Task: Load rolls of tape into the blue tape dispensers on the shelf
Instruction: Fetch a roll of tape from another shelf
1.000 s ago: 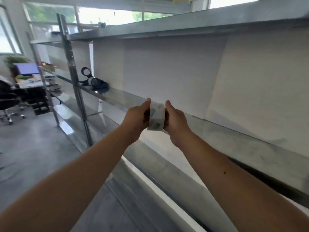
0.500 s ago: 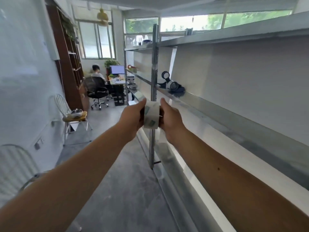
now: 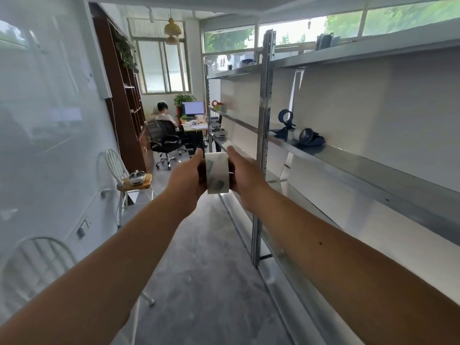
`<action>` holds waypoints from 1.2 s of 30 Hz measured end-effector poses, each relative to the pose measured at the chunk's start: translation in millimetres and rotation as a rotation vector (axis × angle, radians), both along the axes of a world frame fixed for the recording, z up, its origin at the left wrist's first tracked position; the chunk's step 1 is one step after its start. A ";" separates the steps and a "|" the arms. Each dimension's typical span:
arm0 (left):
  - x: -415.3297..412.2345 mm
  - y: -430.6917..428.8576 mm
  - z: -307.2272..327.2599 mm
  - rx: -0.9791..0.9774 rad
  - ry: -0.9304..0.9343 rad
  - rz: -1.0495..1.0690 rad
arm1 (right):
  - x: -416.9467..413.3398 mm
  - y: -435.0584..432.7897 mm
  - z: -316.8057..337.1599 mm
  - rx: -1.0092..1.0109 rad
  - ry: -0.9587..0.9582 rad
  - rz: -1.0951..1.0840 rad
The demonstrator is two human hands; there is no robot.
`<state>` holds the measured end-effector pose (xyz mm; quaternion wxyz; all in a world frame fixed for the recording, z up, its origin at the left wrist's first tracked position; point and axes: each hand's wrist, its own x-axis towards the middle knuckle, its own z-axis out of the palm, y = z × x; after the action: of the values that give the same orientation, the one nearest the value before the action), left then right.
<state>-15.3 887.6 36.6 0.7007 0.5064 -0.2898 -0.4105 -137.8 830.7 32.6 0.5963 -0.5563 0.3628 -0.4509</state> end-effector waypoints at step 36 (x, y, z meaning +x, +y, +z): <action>264.8 -583.3 -1.2 0.103 -0.302 -0.095 | 256.8 -561.4 -8.7 0.000 0.017 -0.212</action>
<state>249.5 304.3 35.3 0.6020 0.5833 -0.3942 -0.3768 119.0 269.3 23.9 0.5423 -0.5186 0.4247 -0.5066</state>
